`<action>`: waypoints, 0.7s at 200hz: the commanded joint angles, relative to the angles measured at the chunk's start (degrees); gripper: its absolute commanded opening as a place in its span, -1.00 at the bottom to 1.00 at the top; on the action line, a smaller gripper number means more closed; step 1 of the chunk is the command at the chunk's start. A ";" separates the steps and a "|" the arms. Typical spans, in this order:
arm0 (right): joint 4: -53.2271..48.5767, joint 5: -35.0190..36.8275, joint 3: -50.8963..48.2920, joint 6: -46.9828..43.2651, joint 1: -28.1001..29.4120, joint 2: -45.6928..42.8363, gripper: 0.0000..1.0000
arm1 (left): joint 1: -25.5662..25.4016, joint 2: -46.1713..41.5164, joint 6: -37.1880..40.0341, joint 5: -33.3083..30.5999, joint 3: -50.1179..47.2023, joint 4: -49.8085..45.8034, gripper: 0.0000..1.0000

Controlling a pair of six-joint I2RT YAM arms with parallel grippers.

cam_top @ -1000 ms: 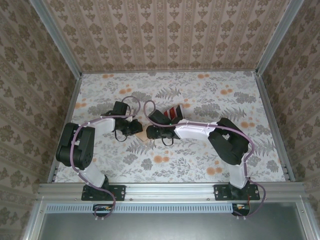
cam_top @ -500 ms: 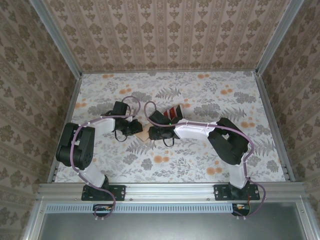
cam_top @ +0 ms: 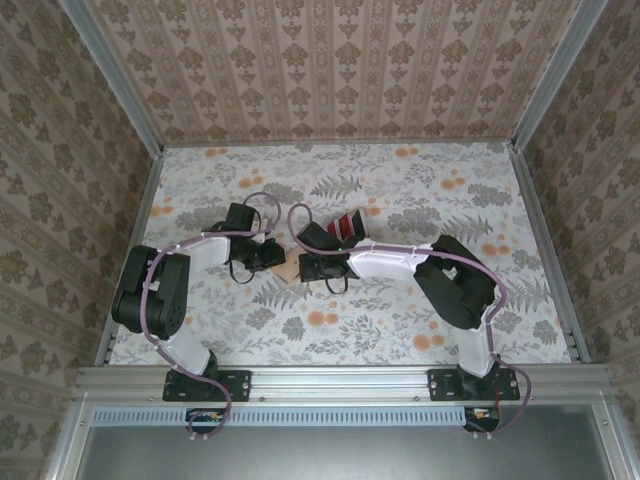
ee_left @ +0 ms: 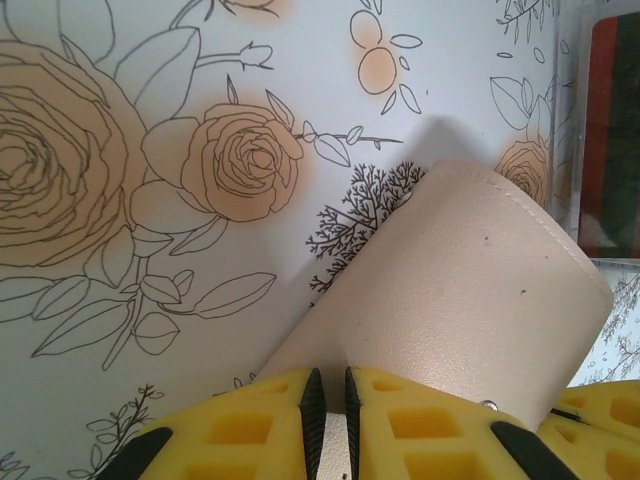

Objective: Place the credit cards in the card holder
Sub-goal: Slide the button at the card holder.

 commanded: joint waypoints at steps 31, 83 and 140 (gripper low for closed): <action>-0.11 -1.80 -9.39 -0.09 0.67 -10.47 -0.99 | -2.88 3.24 -1.97 -0.45 -3.15 -3.01 -0.62; 0.97 -0.58 -8.06 2.51 -0.01 -9.38 -0.29 | -5.44 4.22 -3.78 -1.47 -3.16 -2.00 -0.62; -3.99 5.76 0.80 3.11 -0.49 -1.19 0.01 | -5.56 3.87 -3.95 -1.74 -4.23 -1.71 -0.62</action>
